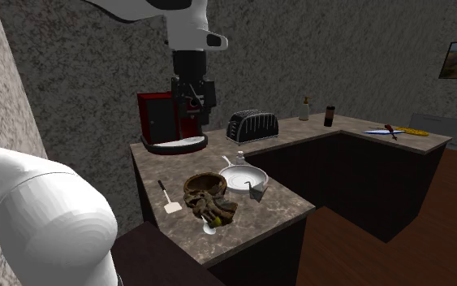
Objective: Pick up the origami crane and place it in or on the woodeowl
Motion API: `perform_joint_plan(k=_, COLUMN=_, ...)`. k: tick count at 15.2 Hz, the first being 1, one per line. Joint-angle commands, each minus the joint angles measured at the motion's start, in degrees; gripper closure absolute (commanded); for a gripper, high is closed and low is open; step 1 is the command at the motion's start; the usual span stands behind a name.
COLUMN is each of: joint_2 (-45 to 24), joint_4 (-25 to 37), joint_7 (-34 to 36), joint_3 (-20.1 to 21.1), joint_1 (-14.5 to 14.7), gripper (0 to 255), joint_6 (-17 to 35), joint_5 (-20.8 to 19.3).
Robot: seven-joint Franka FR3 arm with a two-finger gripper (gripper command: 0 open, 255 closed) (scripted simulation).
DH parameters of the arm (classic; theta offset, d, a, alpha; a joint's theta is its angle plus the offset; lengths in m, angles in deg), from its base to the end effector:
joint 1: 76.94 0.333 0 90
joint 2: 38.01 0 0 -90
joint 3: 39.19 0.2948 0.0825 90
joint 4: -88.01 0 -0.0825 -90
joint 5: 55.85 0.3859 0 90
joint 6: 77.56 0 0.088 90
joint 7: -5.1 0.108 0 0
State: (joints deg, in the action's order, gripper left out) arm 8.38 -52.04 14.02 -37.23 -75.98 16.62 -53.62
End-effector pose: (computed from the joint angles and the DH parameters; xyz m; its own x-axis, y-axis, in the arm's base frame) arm 0.3222 0.0222 0.5464 0.9930 -0.1177 0.0065 -0.1175 -0.9929 -0.0153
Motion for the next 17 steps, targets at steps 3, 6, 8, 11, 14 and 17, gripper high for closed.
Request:
perform_joint_plan(k=3, joint_2=-3.55, joint_4=-0.41, joint_7=2.02, joint_3=1.07, joint_1=-0.38, gripper=0, joint_6=3.66, joint_5=0.41)
perform_joint_plan(k=6, joint_2=-9.37, joint_4=-0.38, joint_7=5.05, joint_3=2.61, joint_1=-1.01, gripper=0, joint_6=8.99, joint_5=0.81)
perform_joint_plan(k=8, joint_2=-13.53, joint_4=0.07, joint_7=7.07, joint_3=3.58, joint_1=-1.51, gripper=0, joint_6=12.38, joint_5=0.91)
perform_joint_plan(k=11, joint_2=-20.08, joint_4=1.36, joint_7=10.19, joint_3=4.89, joint_1=-2.26, gripper=0, joint_6=17.14, joint_5=0.73)
perform_joint_plan(k=14, joint_2=-26.91, joint_4=3.38, joint_7=13.41, joint_3=6.0, joint_1=-3.05, gripper=0, joint_6=21.42, joint_5=0.13)
perform_joint_plan(k=17, joint_2=-33.9, joint_4=6.09, joint_7=16.74, joint_3=6.86, joint_1=-3.79, gripper=0, joint_6=25.12, joint_5=-0.9)
